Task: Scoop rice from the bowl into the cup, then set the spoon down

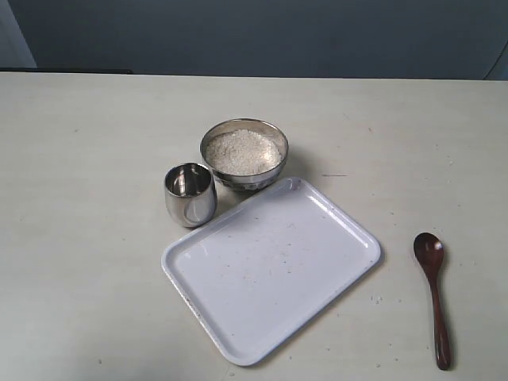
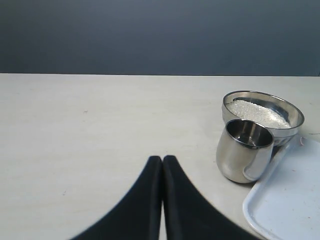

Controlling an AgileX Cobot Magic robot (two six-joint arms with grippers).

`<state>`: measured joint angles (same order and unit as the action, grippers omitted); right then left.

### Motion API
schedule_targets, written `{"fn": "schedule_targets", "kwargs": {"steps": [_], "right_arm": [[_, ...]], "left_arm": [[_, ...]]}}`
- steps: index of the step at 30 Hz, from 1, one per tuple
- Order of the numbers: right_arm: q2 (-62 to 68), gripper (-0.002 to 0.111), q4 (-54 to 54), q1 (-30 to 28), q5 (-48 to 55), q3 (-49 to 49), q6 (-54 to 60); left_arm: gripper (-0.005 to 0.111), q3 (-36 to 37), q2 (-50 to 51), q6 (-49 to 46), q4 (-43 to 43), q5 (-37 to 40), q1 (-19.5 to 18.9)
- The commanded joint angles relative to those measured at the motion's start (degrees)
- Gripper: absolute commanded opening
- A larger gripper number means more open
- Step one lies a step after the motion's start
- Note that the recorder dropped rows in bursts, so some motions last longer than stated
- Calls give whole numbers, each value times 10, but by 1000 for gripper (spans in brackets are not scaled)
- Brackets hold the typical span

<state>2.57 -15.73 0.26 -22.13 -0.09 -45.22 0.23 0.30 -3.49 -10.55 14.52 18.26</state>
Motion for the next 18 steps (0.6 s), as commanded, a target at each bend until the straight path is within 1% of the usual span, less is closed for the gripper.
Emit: {"fn": "schedule_targets", "kwargs": {"steps": [1,3,5,8,11,12,14,16,18], "right_arm": [[-2,53,15,-2,-9,1,-11],[-2,53,30,-2,0,1,-54],[-2,53,82,-1,3,1,-140],[-2,53,207,-1,-11,1,-247],[-1,53,363,-1,7,-11,-294],[3,53,433,-1,24,-27,-312],[17,53,571,-1,68,-66,-408],[47,53,753,-1,103,-107,-560],[84,52,973,-1,84,-141,-713]], "left_arm": [[0,-2,-3,4,1,-7,2],[0,-2,-3,4,1,-7,2],[0,-2,-3,4,1,-7,2],[0,-2,-3,4,1,-7,2],[0,-2,-3,4,1,-7,2],[0,-2,-3,4,1,-7,2],[0,-2,-3,4,1,-7,2],[0,-2,-3,4,1,-7,2],[0,-2,-3,4,1,-7,2]]}}
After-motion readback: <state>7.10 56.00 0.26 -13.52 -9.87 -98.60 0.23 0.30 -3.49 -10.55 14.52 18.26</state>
